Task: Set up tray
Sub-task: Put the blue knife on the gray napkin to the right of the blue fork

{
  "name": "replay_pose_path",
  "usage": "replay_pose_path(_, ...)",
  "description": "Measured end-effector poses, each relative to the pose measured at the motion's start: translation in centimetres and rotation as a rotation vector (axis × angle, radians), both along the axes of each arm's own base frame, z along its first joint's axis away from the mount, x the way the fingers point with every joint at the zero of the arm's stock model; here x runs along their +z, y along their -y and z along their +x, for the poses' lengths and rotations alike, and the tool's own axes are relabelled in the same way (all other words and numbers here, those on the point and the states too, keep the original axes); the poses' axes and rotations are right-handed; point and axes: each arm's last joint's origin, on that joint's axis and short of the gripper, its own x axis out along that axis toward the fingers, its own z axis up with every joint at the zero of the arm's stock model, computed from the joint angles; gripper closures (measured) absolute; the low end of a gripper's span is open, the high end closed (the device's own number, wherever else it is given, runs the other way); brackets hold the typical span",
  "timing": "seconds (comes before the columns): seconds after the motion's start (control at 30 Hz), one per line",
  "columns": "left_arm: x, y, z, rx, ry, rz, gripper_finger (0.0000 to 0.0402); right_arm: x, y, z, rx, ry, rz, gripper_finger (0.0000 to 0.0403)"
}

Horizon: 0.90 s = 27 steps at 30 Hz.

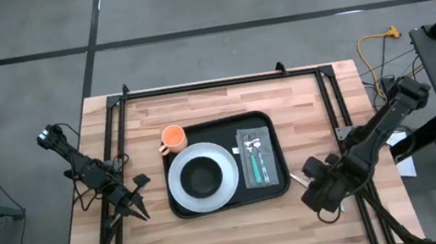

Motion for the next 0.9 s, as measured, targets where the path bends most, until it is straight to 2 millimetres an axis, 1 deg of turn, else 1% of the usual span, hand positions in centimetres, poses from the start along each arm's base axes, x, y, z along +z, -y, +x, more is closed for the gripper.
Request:
replay_pose_path(0.13, 0.0, 0.0, 0.0, 0.000, 0.000, 0.000, 0.0383, -1.1, 0.3, -0.9, 0.020, -0.026, 0.079, 0.0325)
replay_pose_path(0.23, 0.0, 0.0, 0.0, 0.000, 0.000, 0.000, 0.0383, -2.0, 0.6, -1.6, 0.026, -0.074, 0.078, 0.0330)
replay_pose_path(0.43, 0.0, 0.0, 0.0, 0.000, 0.000, 0.000, 0.0383, -3.3, 1.0, -2.1, 0.031, -0.133, 0.069, 0.0333)
replay_pose_path(0.6, 0.0, 0.0, 0.0, 0.001, 0.000, 0.000, 0.0383, -3.8, 1.0, -2.1, 0.008, -0.145, 0.059, 0.0325)
replay_pose_path(0.73, 0.0, 0.0, 0.0, 0.000, 0.000, 0.000, 0.0383, -3.7, 0.9, -2.0, 0.018, -0.138, 0.054, 0.0320)
replay_pose_path(0.9, 0.0, 0.0, 0.0, 0.000, 0.000, 0.000, 0.0383, -3.9, 0.8, -1.8, 0.016, -0.132, 0.034, 0.0320)
